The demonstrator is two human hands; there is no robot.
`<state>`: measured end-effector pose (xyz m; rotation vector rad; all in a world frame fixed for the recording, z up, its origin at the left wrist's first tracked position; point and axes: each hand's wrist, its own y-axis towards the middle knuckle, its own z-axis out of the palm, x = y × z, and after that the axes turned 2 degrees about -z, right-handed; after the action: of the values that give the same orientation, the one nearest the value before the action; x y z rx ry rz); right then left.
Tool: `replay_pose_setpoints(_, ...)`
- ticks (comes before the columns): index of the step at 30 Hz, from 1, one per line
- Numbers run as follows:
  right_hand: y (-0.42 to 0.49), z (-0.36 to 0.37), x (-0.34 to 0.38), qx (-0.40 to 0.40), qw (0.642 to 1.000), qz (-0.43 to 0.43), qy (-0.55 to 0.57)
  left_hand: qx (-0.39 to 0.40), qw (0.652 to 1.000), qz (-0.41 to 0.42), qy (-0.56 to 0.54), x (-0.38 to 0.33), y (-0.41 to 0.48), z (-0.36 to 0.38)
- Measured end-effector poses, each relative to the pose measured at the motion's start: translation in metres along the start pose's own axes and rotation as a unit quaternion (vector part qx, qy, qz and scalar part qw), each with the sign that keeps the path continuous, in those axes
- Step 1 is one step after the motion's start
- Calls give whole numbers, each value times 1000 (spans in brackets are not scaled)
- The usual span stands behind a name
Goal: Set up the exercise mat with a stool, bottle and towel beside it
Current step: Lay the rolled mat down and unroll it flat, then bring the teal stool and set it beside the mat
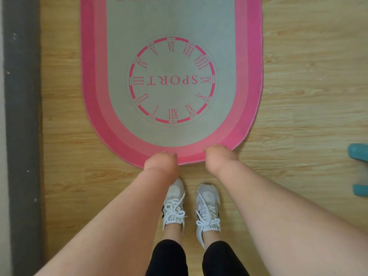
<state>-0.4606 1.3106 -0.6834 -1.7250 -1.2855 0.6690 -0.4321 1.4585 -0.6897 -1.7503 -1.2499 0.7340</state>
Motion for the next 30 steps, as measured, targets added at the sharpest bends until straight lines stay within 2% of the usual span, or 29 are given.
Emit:
replay_pose_setpoints(7, -72, -44, -31, -54, 993, 38, 95, -65, 994, 60, 64, -34, -70, -70)
replay_pose_setpoints(14, -140, -55, -77, -93, 971, 91, 202, -92, 979, 137, 118, -84, -122, -115)
replay_pose_setpoints(22, -214, -6, -162, -125, 922, 172, 323, -106, 942, 224, 227, -181, -168, -110)
replay_pose_setpoints(30, -274, 64, -258, -107, 880, 239, 395, -96, 903, 283, 309, -305, -211, -68)
